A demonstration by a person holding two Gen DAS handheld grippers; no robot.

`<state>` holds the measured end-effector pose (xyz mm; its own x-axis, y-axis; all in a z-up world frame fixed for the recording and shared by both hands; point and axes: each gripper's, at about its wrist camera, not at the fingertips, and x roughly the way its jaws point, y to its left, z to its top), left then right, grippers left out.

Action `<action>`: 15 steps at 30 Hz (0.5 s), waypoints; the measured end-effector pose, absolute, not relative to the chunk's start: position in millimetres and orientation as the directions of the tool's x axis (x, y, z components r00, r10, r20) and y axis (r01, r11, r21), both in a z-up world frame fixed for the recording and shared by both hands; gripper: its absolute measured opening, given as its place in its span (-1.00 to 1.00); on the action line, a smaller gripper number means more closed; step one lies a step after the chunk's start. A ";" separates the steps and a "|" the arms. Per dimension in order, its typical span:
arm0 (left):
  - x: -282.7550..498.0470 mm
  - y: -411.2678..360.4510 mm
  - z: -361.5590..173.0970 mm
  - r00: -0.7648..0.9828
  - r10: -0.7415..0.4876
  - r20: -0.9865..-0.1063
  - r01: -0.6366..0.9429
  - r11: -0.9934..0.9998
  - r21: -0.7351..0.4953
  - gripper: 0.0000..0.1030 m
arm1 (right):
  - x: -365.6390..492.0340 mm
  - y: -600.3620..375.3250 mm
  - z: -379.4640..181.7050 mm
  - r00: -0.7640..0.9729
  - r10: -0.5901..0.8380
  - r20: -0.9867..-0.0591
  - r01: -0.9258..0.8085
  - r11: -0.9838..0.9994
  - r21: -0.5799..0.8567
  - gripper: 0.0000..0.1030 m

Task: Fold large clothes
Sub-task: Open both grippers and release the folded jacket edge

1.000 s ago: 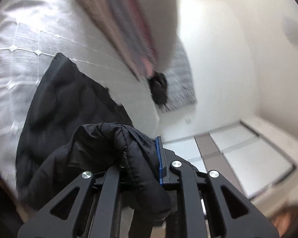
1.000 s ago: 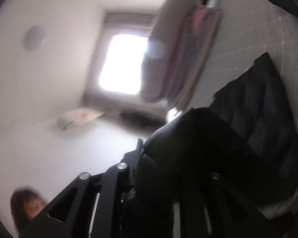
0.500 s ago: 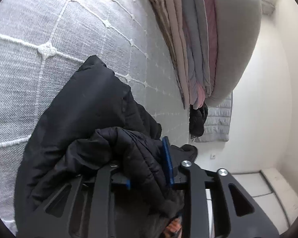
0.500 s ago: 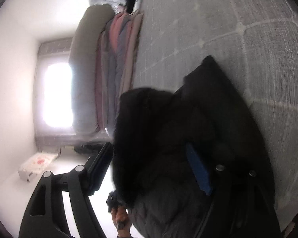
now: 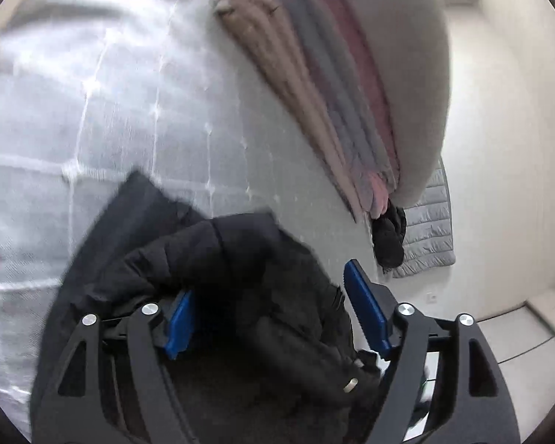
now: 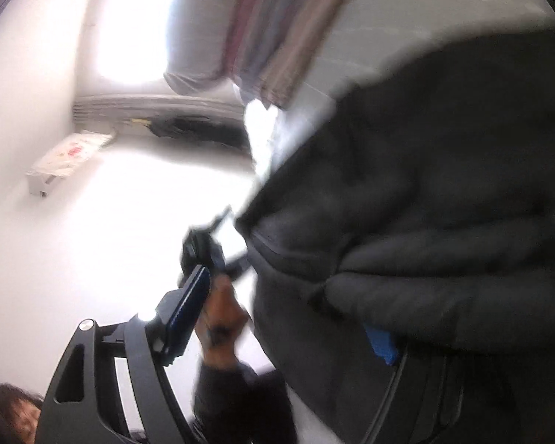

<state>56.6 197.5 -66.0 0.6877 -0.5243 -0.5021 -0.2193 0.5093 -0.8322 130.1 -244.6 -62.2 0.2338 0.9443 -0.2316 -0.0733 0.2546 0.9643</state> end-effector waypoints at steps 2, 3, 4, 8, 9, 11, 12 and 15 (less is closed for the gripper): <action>55.7 201.7 -56.8 0.717 -0.515 -0.469 -0.190 0.503 -0.843 0.44 | 146.3 -251.5 -67.2 0.311 0.930 -0.194 -0.062 0.224 0.973 0.47; 55.8 203.6 -52.9 0.727 -0.517 -0.452 -0.177 0.495 -0.850 0.45 | 163.4 -257.5 -75.4 0.365 0.908 -0.206 -0.016 0.228 0.974 0.48; 55.8 204.4 -49.5 0.734 -0.509 -0.450 -0.174 0.500 -0.848 0.47 | 170.7 -260.6 -82.8 0.391 0.891 -0.230 0.019 0.242 0.970 0.48; 55.7 210.8 -34.2 0.767 -0.429 -0.477 -0.177 0.574 -0.799 0.54 | 181.8 -265.6 -110.5 0.441 0.851 -0.286 0.119 0.260 0.958 0.48; 57.0 209.2 -32.1 0.766 -0.438 -0.472 -0.164 0.576 -0.801 0.54 | 174.6 -262.2 -106.6 0.445 0.853 -0.273 0.083 0.264 0.961 0.48; 58.0 207.7 -34.3 0.752 -0.471 -0.461 -0.137 0.572 -0.809 0.54 | 165.3 -255.2 -96.0 0.435 0.863 -0.256 0.018 0.276 0.961 0.48; 57.9 204.7 -34.4 0.743 -0.489 -0.457 -0.123 0.571 -0.811 0.54 | 151.7 -251.7 -87.3 0.422 0.870 -0.257 -0.020 0.293 0.956 0.48; 65.4 185.0 -38.5 0.681 -0.592 -0.431 -0.050 0.549 -0.834 0.54 | 117.7 -254.9 -67.6 0.401 0.865 -0.301 -0.105 0.369 0.923 0.48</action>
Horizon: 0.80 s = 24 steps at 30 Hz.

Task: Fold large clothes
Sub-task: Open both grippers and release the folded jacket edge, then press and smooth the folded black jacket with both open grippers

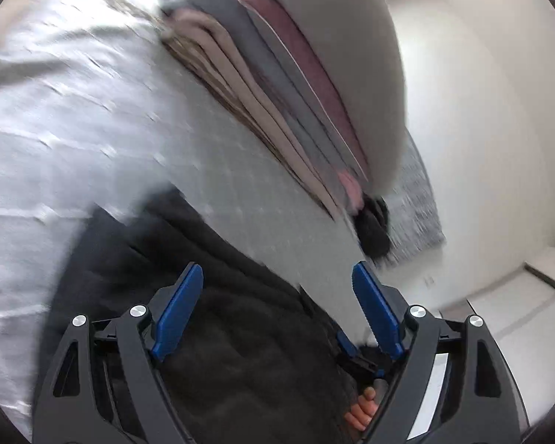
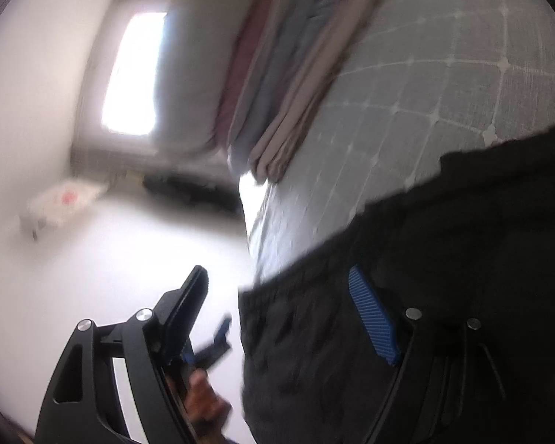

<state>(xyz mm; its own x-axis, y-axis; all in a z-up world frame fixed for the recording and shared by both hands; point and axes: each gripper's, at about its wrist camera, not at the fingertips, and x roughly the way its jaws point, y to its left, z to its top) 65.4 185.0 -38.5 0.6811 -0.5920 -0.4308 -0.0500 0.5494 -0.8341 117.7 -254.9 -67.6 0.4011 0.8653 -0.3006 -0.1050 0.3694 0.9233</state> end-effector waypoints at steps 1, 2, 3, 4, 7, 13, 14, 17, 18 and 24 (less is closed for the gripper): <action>66.6 178.1 -41.6 0.656 -0.624 -0.424 -0.031 0.539 -0.842 0.54 | 105.3 -257.7 -60.9 0.406 0.846 -0.346 -0.128 0.428 0.895 0.48; 69.6 167.8 -46.9 0.620 -0.658 -0.427 -0.017 0.533 -0.846 0.54 | 96.0 -258.9 -56.0 0.412 0.828 -0.380 -0.142 0.471 0.871 0.49; 70.3 160.6 -50.6 0.601 -0.666 -0.442 -0.017 0.542 -0.840 0.54 | 87.7 -266.1 -53.5 0.422 0.801 -0.424 -0.158 0.526 0.836 0.51; 71.8 153.9 -55.4 0.587 -0.662 -0.467 -0.021 0.564 -0.826 0.54 | 83.6 -272.6 -55.8 0.426 0.779 -0.460 -0.157 0.565 0.810 0.56; 80.2 134.8 -72.1 0.578 -0.556 -0.597 -0.050 0.706 -0.707 0.54 | 89.5 -281.9 -77.6 0.424 0.738 -0.525 -0.115 0.619 0.777 0.57; 95.2 110.7 -83.5 0.600 -0.430 -0.675 -0.006 0.841 -0.541 0.54 | 128.2 -268.0 -105.7 0.434 0.716 -0.547 -0.158 0.658 0.736 0.57; 96.8 109.5 -83.5 0.597 -0.419 -0.684 -0.008 0.850 -0.526 0.54 | 127.3 -267.2 -103.9 0.433 0.709 -0.557 -0.155 0.667 0.729 0.57; 95.2 109.6 -78.7 0.602 -0.401 -0.690 -0.020 0.857 -0.515 0.54 | 104.2 -286.2 -88.0 0.449 0.726 -0.521 -0.160 0.639 0.752 0.57; 92.4 106.8 -72.2 0.610 -0.405 -0.681 -0.022 0.851 -0.525 0.54 | 90.7 -295.9 -75.0 0.478 0.721 -0.502 -0.176 0.638 0.749 0.57; 81.3 102.2 -58.3 0.646 -0.390 -0.656 0.015 0.866 -0.501 0.54 | 71.3 -338.7 -63.4 0.613 0.580 -0.537 -0.114 0.737 0.666 0.62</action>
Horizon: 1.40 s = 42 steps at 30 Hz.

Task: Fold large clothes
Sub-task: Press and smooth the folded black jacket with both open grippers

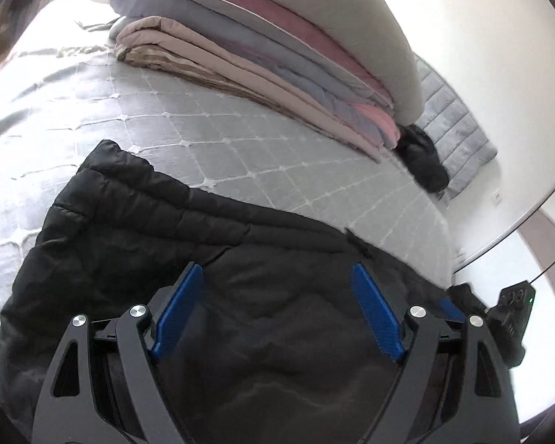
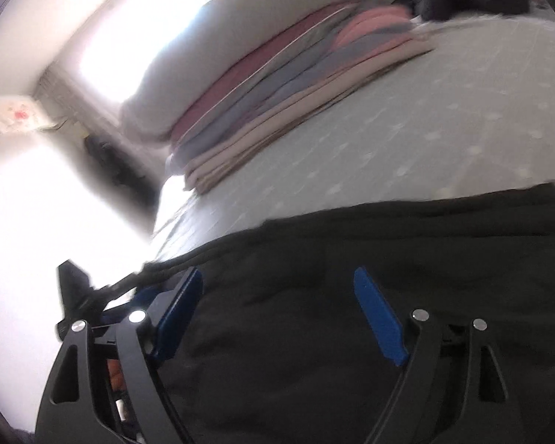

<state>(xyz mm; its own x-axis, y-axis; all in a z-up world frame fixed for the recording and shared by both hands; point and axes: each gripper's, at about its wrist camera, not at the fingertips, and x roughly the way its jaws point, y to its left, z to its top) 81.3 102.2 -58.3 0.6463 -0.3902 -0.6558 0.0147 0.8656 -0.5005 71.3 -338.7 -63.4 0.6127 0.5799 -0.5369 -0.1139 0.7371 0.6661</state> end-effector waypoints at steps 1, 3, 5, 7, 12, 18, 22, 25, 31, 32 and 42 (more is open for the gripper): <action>84.3 101.6 -66.6 0.630 -0.381 -0.677 0.002 0.872 -0.489 0.54 | 75.4 -346.4 -79.1 0.604 0.567 -0.559 -0.065 0.735 0.675 0.62; 88.4 101.4 -82.9 0.608 -0.388 -0.693 -0.001 0.872 -0.489 0.54 | 79.9 -350.8 -99.3 0.581 0.589 -0.561 -0.066 0.721 0.689 0.62; 88.6 91.7 -84.6 0.614 -0.345 -0.710 0.026 0.908 -0.419 0.54 | 81.9 -343.1 -100.8 0.571 0.574 -0.587 -0.079 0.750 0.656 0.62; 87.5 86.6 -83.2 0.617 -0.319 -0.719 0.030 0.923 -0.384 0.54 | 79.8 -338.2 -94.7 0.569 0.545 -0.615 -0.076 0.780 0.621 0.62; 71.3 86.6 -55.4 0.688 -0.308 -0.658 0.048 0.923 -0.382 0.54 | 44.2 -348.2 -45.4 0.685 0.475 -0.553 -0.124 0.823 0.554 0.62; 70.7 70.2 -59.1 0.689 -0.256 -0.678 0.066 0.954 -0.293 0.54 | 55.7 -377.1 -94.0 0.643 0.345 -0.684 0.049 0.873 0.486 0.67; 71.7 60.9 -69.5 0.672 -0.213 -0.710 0.059 0.970 -0.235 0.54 | 48.8 -364.8 -77.6 0.659 0.270 -0.702 0.034 0.922 0.386 0.66; 64.8 59.2 -63.1 0.695 -0.199 -0.691 0.067 0.975 -0.213 0.54 | 36.2 -360.0 -56.4 0.717 0.193 -0.670 0.039 0.948 0.315 0.66; 68.2 49.1 -73.1 0.679 -0.143 -0.720 0.045 0.987 -0.153 0.54 | 56.4 -369.5 -92.2 0.634 0.176 -0.753 0.111 0.943 0.314 0.87; 68.0 44.7 -74.8 0.681 -0.120 -0.723 0.045 0.992 -0.122 0.56 | 56.9 -367.3 -91.4 0.631 0.165 -0.758 0.110 0.948 0.298 0.87; 55.0 43.5 -55.5 0.718 -0.090 -0.691 0.055 0.996 -0.072 0.58 | 21.7 -313.0 -32.7 0.736 0.230 -0.637 -0.040 0.954 0.298 0.86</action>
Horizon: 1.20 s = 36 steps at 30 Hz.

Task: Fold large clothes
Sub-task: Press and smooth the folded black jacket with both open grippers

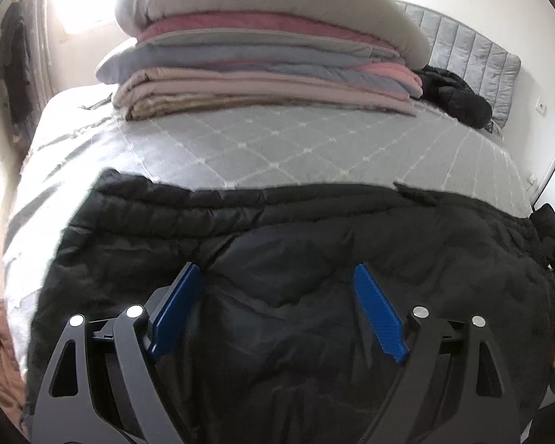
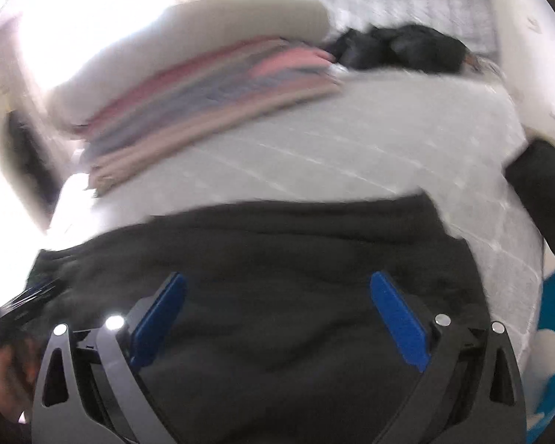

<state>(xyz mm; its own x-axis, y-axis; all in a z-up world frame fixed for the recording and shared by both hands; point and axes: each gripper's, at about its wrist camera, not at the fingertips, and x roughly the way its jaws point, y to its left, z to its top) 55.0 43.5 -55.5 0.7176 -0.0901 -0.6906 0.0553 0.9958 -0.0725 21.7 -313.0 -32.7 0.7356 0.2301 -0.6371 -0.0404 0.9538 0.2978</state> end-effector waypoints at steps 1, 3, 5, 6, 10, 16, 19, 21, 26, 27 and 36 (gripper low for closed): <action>52.8 42.8 -52.6 0.724 -0.087 -0.684 0.058 0.996 -0.065 0.58 | 22.1 -299.3 -31.6 0.728 0.250 -0.639 -0.071 0.954 0.292 0.86; 46.9 39.3 -47.5 0.744 -0.075 -0.664 0.069 0.997 -0.035 0.58 | 26.1 -273.0 -37.1 0.690 0.274 -0.669 -0.136 0.958 0.252 0.86; 44.4 35.3 -47.9 0.749 -0.070 -0.659 0.083 0.996 -0.011 0.59 | 37.2 -251.3 -59.9 0.622 0.271 -0.734 -0.174 0.963 0.208 0.87; 44.6 33.3 -50.1 0.744 -0.070 -0.665 0.092 0.996 -0.001 0.59 | 35.1 -247.2 -70.3 0.607 0.263 -0.750 -0.177 0.965 0.195 0.87; 46.2 32.1 -53.3 0.735 -0.072 -0.675 0.098 0.995 0.000 0.59 | 40.3 -246.9 -81.0 0.608 0.255 -0.752 -0.189 0.966 0.175 0.87; 44.8 31.5 -57.8 0.736 -0.074 -0.673 0.104 0.995 0.004 0.59 | 38.6 -246.2 -87.8 0.614 0.238 -0.752 -0.190 0.970 0.152 0.87; 47.0 30.5 -62.8 0.724 -0.072 -0.686 0.106 0.994 0.006 0.59 | 35.5 -246.8 -88.1 0.615 0.238 -0.752 -0.189 0.970 0.153 0.87; 46.4 30.0 -61.0 0.727 -0.069 -0.683 0.104 0.995 0.010 0.59 | 32.1 -246.5 -83.6 0.613 0.237 -0.753 -0.190 0.970 0.151 0.87; 31.1 30.1 -44.5 0.778 -0.071 -0.625 0.114 0.993 0.029 0.59 | 21.7 -251.7 -65.2 0.678 0.245 -0.693 -0.184 0.969 0.163 0.87; 29.7 29.1 -43.9 0.781 -0.070 -0.620 0.117 0.992 0.036 0.59 | 26.6 -250.8 -73.2 0.649 0.239 -0.722 -0.176 0.971 0.163 0.87; 27.9 27.9 -43.9 0.783 -0.070 -0.619 0.124 0.991 0.045 0.59 | 35.1 -245.7 -90.4 0.616 0.233 -0.753 -0.183 0.971 0.151 0.88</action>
<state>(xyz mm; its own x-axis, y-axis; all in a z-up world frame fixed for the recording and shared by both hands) 27.9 27.9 -43.9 0.7826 -0.0699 -0.6186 0.1244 0.9912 0.0454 35.1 -245.7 -90.4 0.6156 0.2327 -0.7529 -0.1832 0.9715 0.1505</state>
